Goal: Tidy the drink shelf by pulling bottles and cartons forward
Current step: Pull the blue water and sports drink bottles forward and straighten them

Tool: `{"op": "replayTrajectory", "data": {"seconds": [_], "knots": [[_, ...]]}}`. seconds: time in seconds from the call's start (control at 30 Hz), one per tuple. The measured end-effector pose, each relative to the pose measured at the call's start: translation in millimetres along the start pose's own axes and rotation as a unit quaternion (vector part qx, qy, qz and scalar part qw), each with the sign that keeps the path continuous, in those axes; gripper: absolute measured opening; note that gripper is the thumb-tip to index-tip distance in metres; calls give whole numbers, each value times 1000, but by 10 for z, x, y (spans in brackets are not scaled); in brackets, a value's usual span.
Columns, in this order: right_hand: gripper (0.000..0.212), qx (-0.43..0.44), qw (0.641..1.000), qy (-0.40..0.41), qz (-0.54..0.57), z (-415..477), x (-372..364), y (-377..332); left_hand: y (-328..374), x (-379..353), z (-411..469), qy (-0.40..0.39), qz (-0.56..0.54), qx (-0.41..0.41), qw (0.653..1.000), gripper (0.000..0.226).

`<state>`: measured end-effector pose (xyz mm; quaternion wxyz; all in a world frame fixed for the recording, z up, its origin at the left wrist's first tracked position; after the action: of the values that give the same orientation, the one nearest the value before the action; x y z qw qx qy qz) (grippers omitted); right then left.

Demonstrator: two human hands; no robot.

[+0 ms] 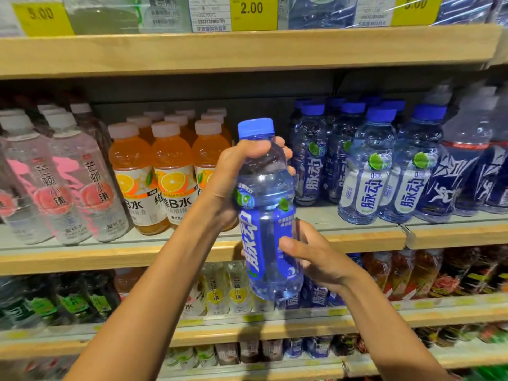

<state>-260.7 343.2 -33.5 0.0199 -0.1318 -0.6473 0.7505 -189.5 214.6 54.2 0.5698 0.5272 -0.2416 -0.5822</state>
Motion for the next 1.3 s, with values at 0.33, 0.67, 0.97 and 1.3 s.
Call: {"op": "replayTrajectory", "data": {"seconds": [0.33, 0.67, 0.97, 1.3], "knots": [[81, -12, 999, -39, 30, 168, -129, 82, -169, 128, 56, -159, -168, 40, 972, 49], [59, 115, 927, 246, -259, 217, 22, -36, -345, 308, -252, 158, 224, -127, 953, 26], [61, 147, 894, 328, -268, 608, 246, 92, -945, 793, -509, -12, 774, -331, 539, 28], [35, 86, 937, 260, -217, 1171, 448, 209, -1168, 1048, -434, -70, 825, -369, 422, 35]]}}
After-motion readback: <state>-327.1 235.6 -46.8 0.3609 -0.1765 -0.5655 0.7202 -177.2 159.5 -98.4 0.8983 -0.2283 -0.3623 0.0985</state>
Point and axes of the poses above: each hand's wrist, its own z-axis towards the middle knuckle, its own x-axis out of the back of the hand, y = z × x, the point moved 1 cm from there along z, towards the middle knuckle, and after that the axes turned 1 degree about z, right-handed, at the moved point
